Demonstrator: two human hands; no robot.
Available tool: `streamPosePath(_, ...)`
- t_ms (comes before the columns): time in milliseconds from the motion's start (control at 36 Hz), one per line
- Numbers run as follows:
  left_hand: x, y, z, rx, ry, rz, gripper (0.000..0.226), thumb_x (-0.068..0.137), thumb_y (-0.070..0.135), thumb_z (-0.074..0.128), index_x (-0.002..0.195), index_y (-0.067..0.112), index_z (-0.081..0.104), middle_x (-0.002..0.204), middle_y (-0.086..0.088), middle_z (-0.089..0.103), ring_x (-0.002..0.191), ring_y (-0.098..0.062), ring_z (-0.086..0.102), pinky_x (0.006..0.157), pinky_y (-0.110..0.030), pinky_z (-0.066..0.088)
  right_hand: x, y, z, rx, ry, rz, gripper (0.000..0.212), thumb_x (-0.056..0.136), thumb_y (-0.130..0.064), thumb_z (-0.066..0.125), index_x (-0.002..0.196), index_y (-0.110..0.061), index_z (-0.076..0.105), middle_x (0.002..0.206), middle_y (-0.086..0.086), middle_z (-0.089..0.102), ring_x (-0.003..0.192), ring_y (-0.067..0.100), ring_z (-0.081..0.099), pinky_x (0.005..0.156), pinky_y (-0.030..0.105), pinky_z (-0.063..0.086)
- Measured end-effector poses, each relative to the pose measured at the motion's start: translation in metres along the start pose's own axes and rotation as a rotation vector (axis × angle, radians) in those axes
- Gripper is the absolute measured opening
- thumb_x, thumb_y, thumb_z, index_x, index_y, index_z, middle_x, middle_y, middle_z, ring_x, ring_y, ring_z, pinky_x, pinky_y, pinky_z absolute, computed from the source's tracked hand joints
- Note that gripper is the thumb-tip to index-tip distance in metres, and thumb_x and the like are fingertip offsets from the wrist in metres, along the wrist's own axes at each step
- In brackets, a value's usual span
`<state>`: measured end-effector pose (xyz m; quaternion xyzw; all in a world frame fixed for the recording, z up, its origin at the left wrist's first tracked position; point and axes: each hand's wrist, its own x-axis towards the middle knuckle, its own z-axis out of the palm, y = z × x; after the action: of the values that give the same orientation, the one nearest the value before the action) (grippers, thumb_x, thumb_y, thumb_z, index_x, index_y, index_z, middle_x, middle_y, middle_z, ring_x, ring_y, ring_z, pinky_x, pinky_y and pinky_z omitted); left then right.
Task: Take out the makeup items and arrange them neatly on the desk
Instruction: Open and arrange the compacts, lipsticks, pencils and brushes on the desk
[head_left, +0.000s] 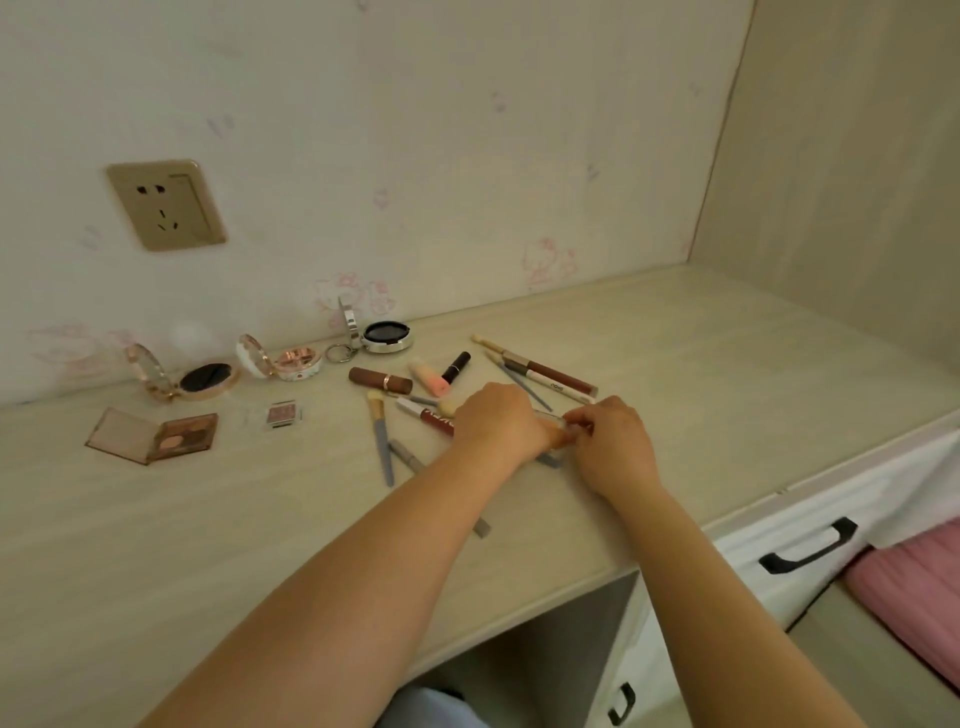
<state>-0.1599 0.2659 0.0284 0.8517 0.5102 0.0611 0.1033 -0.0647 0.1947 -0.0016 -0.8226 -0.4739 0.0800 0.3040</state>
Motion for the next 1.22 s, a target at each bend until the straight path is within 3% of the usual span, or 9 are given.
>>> streamPosePath(167, -0.001, 0.002, 0.002, -0.04, 0.061, 0.005, 0.047, 0.067, 0.056, 0.06, 0.094, 0.018, 0.066, 0.095, -0.002, 0.065, 0.091, -0.023, 0.061, 0.066, -0.029, 0.039, -0.003, 0.001, -0.004, 0.094, -0.007, 0.005, 0.029, 0.092, -0.011, 0.047, 0.112, -0.015, 0.067, 0.119, 0.008, 0.057, 0.115, 0.025, 0.047, 0.089, 0.026, 0.035)
streamPosePath(278, -0.008, -0.01, -0.006, -0.18, 0.173, 0.065, 0.043, 0.072, 0.047, 0.063, 0.111, 0.028, 0.063, 0.109, 0.004, 0.061, 0.103, -0.018, 0.058, 0.082, -0.032, 0.046, -0.003, -0.006, -0.019, 0.308, -0.055, 0.015, 0.025, 0.093, -0.018, 0.052, 0.112, -0.019, 0.068, 0.111, -0.001, 0.063, 0.105, 0.016, 0.055, 0.082, 0.022, 0.036)
streamPosePath(444, -0.022, -0.044, -0.021, -0.358, 0.338, 0.077, 0.046, 0.072, 0.043, 0.068, 0.114, 0.028, 0.06, 0.11, 0.006, 0.059, 0.099, -0.014, 0.058, 0.079, -0.032, 0.049, -0.005, -0.046, -0.018, 0.558, -0.097, -0.051, 0.015, 0.092, -0.021, 0.055, 0.09, -0.025, 0.069, 0.083, -0.005, 0.068, 0.081, 0.011, 0.065, 0.079, 0.029, 0.052)
streamPosePath(583, -0.043, -0.091, -0.033, -0.566, 0.448, 0.033, 0.045, 0.07, 0.04, 0.075, 0.11, 0.025, 0.062, 0.105, 0.006, 0.06, 0.096, -0.009, 0.059, 0.085, -0.031, 0.05, -0.008, -0.091, 0.003, 0.771, -0.186, -0.021, 0.019, 0.089, -0.022, 0.06, 0.071, -0.022, 0.069, 0.076, 0.003, 0.07, 0.078, 0.02, 0.066, 0.076, 0.031, 0.054)
streamPosePath(667, -0.059, -0.124, -0.041, -0.62, 0.453, 0.072, 0.043, 0.068, 0.034, 0.079, 0.107, 0.025, 0.064, 0.103, 0.009, 0.062, 0.093, -0.002, 0.06, 0.079, -0.022, 0.05, -0.012, -0.117, 0.022, 0.917, -0.363, 0.016, 0.019, 0.091, -0.019, 0.059, 0.075, -0.015, 0.069, 0.081, 0.004, 0.068, 0.073, 0.015, 0.064, 0.066, 0.02, 0.054)
streamPosePath(750, -0.075, -0.156, -0.049, -0.617, 0.466, 0.07, 0.044, 0.071, 0.031, 0.079, 0.112, 0.026, 0.063, 0.106, 0.013, 0.061, 0.095, 0.003, 0.057, 0.076, -0.01, 0.042, -0.019, -0.142, 0.046, 0.989, -0.527, 0.018, 0.023, 0.093, -0.012, 0.052, 0.078, -0.011, 0.068, 0.106, 0.006, 0.063, 0.078, 0.018, 0.066, 0.077, 0.033, 0.055)
streamPosePath(861, -0.092, -0.193, -0.052, -0.616, 0.495, 0.033, 0.049, 0.073, 0.031, 0.077, 0.119, 0.028, 0.061, 0.109, 0.014, 0.059, 0.099, 0.003, 0.055, 0.077, -0.009, 0.039, -0.033, -0.177, 0.075, 1.081, -0.723, 0.072, 0.029, 0.097, -0.011, 0.04, 0.083, -0.014, 0.066, 0.084, 0.003, 0.068, 0.075, 0.015, 0.065, 0.076, 0.032, 0.055)
streamPosePath(1083, -0.105, -0.237, -0.039, -0.709, 0.558, -0.077, 0.053, 0.075, 0.032, 0.076, 0.124, 0.031, 0.057, 0.117, 0.013, 0.059, 0.102, 0.006, 0.054, 0.079, -0.012, 0.042, -0.039, -0.209, 0.117, 1.209, -0.84, 0.096, 0.027, 0.095, -0.025, 0.048, 0.09, -0.008, 0.069, 0.078, 0.006, 0.07, 0.079, 0.018, 0.065, 0.08, 0.037, 0.054)
streamPosePath(1222, -0.104, -0.244, -0.032, -0.736, 0.494, -0.052, 0.055, 0.076, 0.03, 0.076, 0.128, 0.029, 0.056, 0.12, 0.01, 0.059, 0.106, 0.003, 0.054, 0.079, -0.011, 0.041, -0.036, -0.206, 0.123, 1.191, -0.835, 0.036, 0.025, 0.094, -0.022, 0.051, 0.094, -0.005, 0.069, 0.079, 0.009, 0.071, 0.075, 0.017, 0.067, 0.07, 0.034, 0.059)
